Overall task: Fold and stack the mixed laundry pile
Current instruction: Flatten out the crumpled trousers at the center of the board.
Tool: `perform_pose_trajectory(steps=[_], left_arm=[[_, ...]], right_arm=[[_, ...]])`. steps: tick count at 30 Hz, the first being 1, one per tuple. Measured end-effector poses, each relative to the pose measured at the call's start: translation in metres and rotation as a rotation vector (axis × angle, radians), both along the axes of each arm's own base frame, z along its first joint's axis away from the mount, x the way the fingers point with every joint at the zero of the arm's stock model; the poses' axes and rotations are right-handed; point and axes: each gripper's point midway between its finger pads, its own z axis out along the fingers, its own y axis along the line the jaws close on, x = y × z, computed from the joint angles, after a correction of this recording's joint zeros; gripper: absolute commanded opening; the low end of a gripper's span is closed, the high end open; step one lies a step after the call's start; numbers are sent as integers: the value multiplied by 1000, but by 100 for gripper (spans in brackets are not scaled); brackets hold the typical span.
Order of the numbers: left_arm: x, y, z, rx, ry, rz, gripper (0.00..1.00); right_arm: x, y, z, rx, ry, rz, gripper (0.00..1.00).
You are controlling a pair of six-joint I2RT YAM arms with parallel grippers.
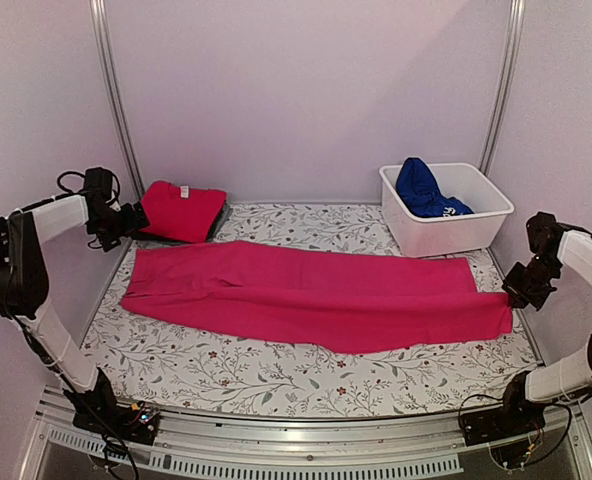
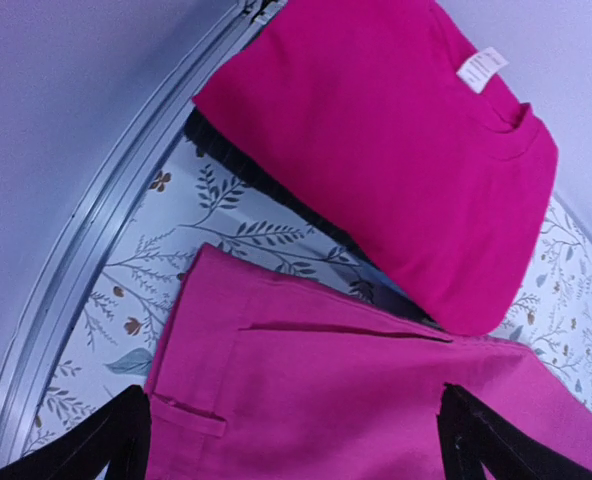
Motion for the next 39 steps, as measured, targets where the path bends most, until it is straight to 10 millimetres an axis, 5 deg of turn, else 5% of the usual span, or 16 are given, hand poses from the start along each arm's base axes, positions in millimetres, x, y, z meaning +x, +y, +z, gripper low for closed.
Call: perform_pose_trajectory(steps=[7,11,14,19,23,27,33,36,39], left_arm=[[-33,12,-23,-6,162,96,100],[-65,9,-35,-49,247,165,100],[-105,5,-47,-97,321,228,100],[-159,-6,-84,-194,446,315,95],[-186,-15,-112,-262,521,366,75],[-184,-18,-119,-297,496,385,36],[-162,-19,-109,-303,415,368,0],[-137,-25,-86,-284,347,325,0],[-109,-35,-56,-275,260,278,31]], right_arm=[[-4,-18,-27,-27,114,-36,0],[2,-20,-36,-10,128,-12,39],[18,-18,-31,12,88,32,51],[42,5,-14,62,-32,159,58],[61,52,10,94,-144,346,59],[69,108,34,143,-258,544,58],[67,159,52,218,-348,727,56],[66,163,52,229,-352,756,56],[65,165,53,235,-357,778,56]])
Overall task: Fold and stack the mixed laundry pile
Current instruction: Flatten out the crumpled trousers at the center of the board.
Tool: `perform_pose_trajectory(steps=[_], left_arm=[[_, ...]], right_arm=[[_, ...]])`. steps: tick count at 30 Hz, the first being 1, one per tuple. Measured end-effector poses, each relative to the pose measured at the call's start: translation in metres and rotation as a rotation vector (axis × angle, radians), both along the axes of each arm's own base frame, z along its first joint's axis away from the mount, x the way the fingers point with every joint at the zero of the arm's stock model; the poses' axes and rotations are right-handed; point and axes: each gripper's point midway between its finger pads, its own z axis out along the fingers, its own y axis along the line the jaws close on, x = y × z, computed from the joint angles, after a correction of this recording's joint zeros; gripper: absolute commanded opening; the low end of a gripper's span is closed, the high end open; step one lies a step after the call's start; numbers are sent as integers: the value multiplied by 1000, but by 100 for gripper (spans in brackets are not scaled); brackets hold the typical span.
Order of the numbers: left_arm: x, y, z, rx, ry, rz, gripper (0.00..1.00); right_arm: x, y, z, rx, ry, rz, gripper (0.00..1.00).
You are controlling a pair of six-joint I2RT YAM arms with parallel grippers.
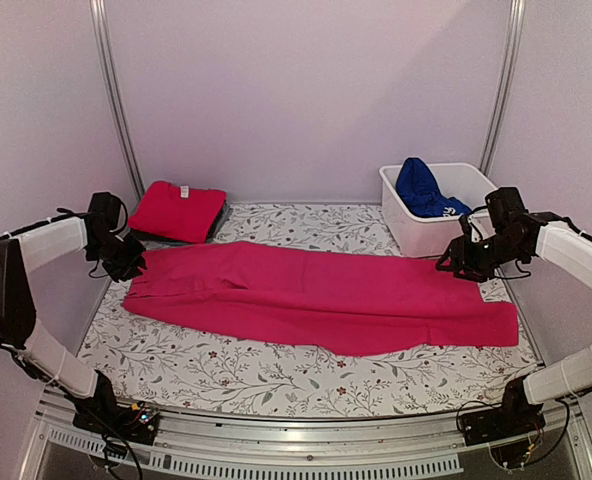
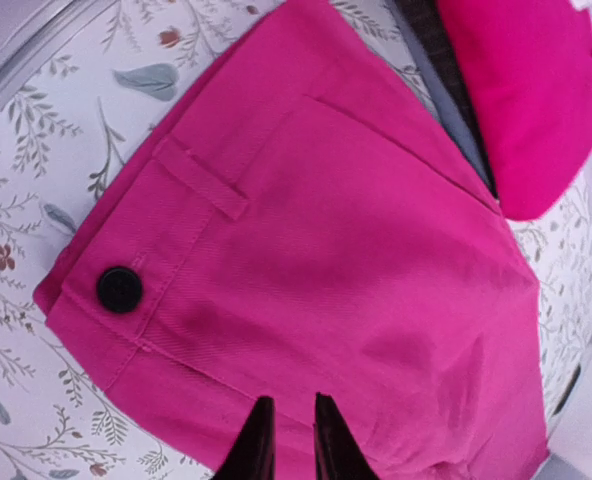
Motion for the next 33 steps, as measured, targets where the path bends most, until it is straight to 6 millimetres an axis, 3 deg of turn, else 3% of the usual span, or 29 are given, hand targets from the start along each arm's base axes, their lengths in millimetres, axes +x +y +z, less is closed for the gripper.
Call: perform_pose_trajectory(steps=[3,5,7,12,17,19,21,23,25,29,33], left_arm=[[14,-4,17,1,-47,2,53],[9,-3,12,0,-29,15,64],[-7,-3,-4,-8,17,41,65],[-47,-3,-39,-24,119,77,59],[-59,2,-59,-22,153,113,55],[-60,5,-65,-13,164,129,44],[-58,8,-72,-9,171,138,25],[-55,8,-75,-9,170,132,11],[-53,8,-75,-9,164,135,0],[-44,6,-59,-1,125,123,0],[-19,-5,-21,20,40,93,0]], right_arm=[[-1,3,1,8,-5,26,56],[-2,4,1,12,-7,37,57],[-2,6,2,18,-9,48,57],[-4,9,0,33,-7,67,57],[-8,11,-4,45,5,75,57],[-8,11,-4,45,5,76,57],[-8,12,-4,44,6,79,57],[-8,12,-4,43,5,83,57],[-8,12,-5,42,4,87,57],[-8,12,-6,36,5,97,57],[-8,12,-7,34,6,100,57]])
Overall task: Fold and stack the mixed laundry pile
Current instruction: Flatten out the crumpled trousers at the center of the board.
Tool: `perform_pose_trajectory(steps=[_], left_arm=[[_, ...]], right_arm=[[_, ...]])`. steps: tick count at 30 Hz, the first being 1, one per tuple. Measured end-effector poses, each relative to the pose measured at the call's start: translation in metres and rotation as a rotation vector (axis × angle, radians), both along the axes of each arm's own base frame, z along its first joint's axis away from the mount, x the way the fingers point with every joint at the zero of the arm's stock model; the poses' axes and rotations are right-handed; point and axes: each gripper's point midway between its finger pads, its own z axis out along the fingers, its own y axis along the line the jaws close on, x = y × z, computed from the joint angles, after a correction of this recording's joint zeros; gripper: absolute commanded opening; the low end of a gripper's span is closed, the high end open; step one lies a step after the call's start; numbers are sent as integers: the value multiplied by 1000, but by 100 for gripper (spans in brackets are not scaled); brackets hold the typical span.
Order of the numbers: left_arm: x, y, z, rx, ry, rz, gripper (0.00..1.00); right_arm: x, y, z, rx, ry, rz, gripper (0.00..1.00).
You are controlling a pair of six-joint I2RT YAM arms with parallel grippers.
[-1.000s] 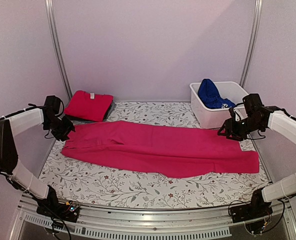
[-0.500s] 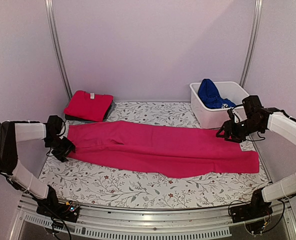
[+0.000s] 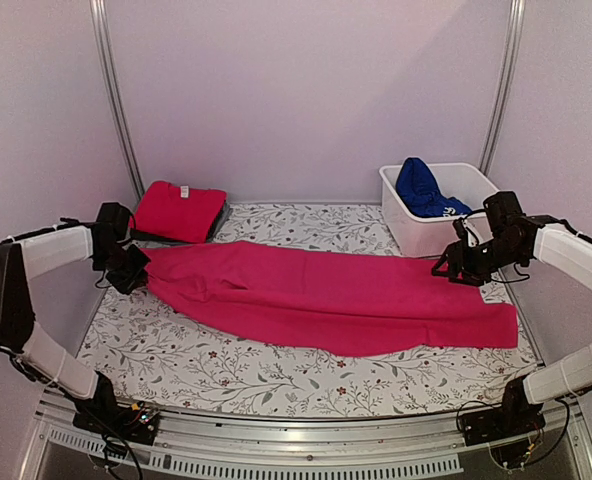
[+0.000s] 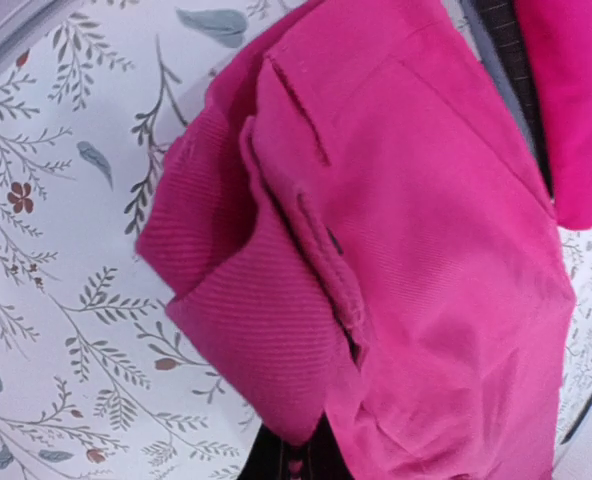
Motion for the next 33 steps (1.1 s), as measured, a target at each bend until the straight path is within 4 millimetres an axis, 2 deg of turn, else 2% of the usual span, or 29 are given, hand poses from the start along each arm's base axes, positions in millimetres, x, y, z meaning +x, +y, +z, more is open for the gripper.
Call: perform_pose_trajectory(steps=[4,7,11,14,17,20,24,26,29,33], left_arm=[[39,-21,42,5,-82,-39,0],[82,-36,63,-2,-133,-64,0],[153,-57,65,-10,-183,-112,0],[203,-80,53,-39,-225,-176,0],[249,-103,34,-70,-265,-246,19],[284,-118,19,-94,-322,-304,46],[298,-126,26,-101,-370,-364,75],[297,-126,41,-86,-407,-398,84],[268,-117,64,-54,-430,-426,90],[206,-87,107,-35,-511,-419,89]], right_arm=[[-1,0,-1,-1,4,1,58],[-3,0,-1,-5,9,6,58],[-5,-1,-3,-10,17,12,58],[-7,-1,-3,-12,22,14,58],[-8,-1,-2,-12,24,14,58],[-6,0,3,-5,15,17,60],[0,7,16,19,-7,38,62],[3,14,21,31,-16,57,63],[6,28,21,48,-18,100,63],[4,44,10,60,14,148,63]])
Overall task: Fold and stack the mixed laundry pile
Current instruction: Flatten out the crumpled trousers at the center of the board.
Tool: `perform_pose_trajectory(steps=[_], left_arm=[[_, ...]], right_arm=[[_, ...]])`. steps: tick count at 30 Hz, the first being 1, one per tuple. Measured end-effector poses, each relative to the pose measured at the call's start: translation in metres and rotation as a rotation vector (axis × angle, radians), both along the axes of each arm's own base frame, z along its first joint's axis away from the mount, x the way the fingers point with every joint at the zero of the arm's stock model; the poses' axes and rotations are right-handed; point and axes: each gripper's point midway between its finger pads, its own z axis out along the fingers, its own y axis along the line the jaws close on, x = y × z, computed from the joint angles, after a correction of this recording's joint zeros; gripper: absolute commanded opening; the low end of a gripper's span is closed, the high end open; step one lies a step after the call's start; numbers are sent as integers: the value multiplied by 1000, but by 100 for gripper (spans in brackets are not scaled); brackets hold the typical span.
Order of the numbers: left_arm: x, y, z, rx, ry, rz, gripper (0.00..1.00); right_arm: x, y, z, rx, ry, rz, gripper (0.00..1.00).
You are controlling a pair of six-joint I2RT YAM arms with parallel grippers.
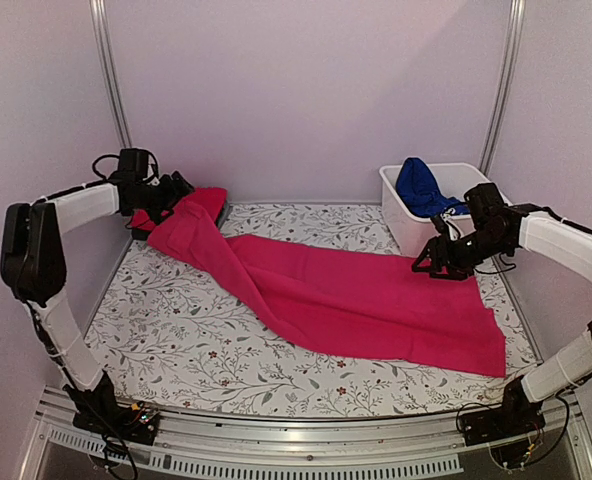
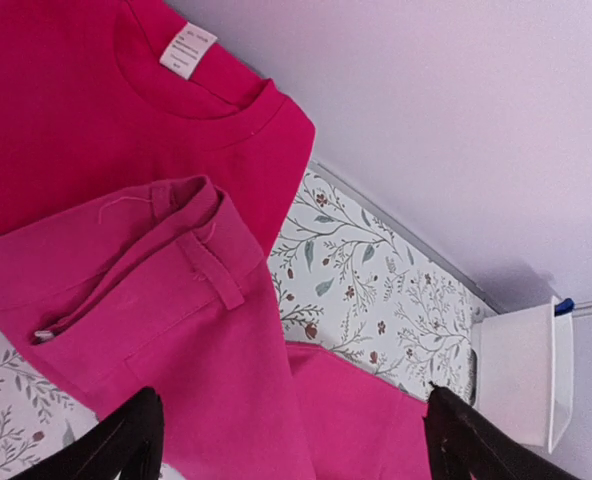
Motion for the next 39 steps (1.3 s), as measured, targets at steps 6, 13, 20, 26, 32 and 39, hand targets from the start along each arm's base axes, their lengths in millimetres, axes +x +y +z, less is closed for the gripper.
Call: perform_pose_trajectory(steps=[6,13,20,26,32,39], left_arm=[[-33,62,2,-15,-65,64,83],[-41,64,-80,-44,66,23,78],[-19,61,-106,-51,73,-18,79],[-1,61,-119,-54,74,-40,81],[1,62,-125,-50,84,-34,93],[-1,66,-129,-42,100,-14,62]], right_arm=[[1,7,-11,5,32,23,63],[1,7,-18,-4,42,35,63],[-3,5,-23,-12,55,34,64],[-8,2,-23,-22,59,22,65],[-9,0,-21,-25,54,10,65],[-12,-1,-22,-29,65,1,65]])
